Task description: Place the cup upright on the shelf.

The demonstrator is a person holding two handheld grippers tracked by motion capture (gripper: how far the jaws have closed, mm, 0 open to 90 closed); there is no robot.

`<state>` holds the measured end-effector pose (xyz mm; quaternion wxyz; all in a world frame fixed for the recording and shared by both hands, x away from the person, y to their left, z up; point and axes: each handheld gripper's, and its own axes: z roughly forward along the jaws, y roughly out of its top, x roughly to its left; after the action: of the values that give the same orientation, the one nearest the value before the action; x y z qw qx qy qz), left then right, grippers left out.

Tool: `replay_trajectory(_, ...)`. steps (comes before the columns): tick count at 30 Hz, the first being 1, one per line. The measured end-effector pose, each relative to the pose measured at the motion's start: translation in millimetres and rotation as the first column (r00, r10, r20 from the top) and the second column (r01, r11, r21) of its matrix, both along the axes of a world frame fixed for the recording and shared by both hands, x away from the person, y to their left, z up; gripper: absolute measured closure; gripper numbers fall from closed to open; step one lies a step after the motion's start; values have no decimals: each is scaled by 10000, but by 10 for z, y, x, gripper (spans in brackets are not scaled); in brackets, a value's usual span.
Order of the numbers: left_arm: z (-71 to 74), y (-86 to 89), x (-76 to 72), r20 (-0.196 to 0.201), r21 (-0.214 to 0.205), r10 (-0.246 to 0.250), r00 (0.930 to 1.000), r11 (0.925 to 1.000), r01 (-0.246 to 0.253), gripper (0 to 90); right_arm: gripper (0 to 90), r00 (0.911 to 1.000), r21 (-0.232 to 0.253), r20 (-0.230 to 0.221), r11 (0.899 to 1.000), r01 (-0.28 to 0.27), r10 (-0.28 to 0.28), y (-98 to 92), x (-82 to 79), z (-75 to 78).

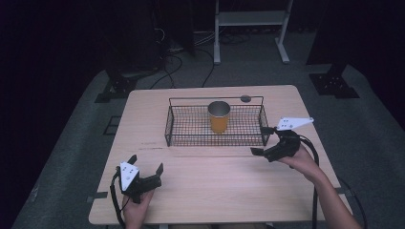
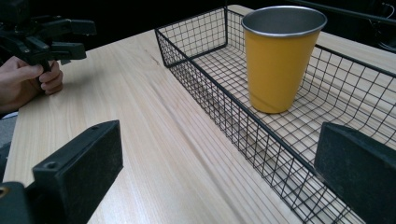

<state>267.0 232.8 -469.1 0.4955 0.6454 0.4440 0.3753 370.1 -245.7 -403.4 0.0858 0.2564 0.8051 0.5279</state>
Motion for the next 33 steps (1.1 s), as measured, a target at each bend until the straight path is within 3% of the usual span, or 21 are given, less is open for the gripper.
replay_trajectory(11, -1, -3, 1, 16, 20, 5, 10000, 10000, -5, 0, 7, 9995, -15, -219, 9998, 216, -216, -89, -86, -120)
replay_trajectory(33, -2, -6, 2, 15, 36, 19, 10000, 10000, -19, 0, 7, 9991, 115, -37, 9990, 429, -428, -177, -335, -275)
